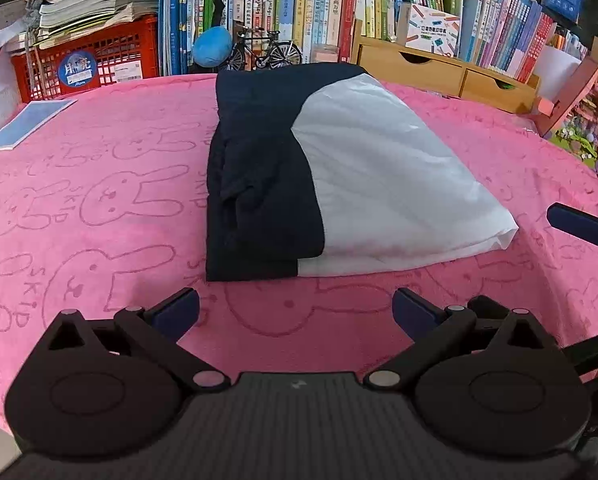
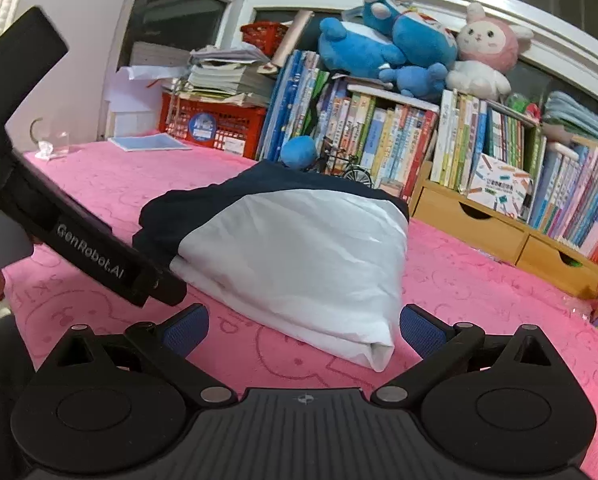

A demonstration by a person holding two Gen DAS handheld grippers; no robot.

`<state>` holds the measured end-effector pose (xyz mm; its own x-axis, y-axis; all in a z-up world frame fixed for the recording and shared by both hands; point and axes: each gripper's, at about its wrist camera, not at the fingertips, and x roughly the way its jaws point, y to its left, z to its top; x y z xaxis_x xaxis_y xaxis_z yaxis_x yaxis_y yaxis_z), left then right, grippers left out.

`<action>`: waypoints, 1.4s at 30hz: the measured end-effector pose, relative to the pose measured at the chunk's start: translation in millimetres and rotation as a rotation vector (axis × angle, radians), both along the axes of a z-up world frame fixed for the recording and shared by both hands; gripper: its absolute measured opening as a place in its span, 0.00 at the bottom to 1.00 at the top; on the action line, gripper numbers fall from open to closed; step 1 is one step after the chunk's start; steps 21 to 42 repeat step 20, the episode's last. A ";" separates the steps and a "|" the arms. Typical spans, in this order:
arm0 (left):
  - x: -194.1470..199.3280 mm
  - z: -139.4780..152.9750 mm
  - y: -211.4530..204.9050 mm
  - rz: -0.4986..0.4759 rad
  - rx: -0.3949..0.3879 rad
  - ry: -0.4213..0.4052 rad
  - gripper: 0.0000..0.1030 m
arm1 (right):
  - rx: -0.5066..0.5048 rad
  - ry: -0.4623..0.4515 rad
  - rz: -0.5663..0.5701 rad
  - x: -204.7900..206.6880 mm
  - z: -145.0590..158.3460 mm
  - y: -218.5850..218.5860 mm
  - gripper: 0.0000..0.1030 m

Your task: Fold clothes

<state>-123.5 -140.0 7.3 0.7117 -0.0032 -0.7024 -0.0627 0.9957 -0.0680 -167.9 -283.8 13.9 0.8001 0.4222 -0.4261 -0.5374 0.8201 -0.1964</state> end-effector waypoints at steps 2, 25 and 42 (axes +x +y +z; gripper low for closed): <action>0.9 -0.7 -0.9 -0.004 -0.009 0.003 1.00 | 0.023 0.018 -0.017 2.9 -0.4 -3.5 1.00; -2.8 1.3 -10.8 -0.035 0.035 -0.036 1.00 | 0.041 0.046 -0.017 3.6 -5.2 -4.7 1.00; -2.8 1.3 -10.8 -0.035 0.035 -0.036 1.00 | 0.041 0.046 -0.017 3.6 -5.2 -4.7 1.00</action>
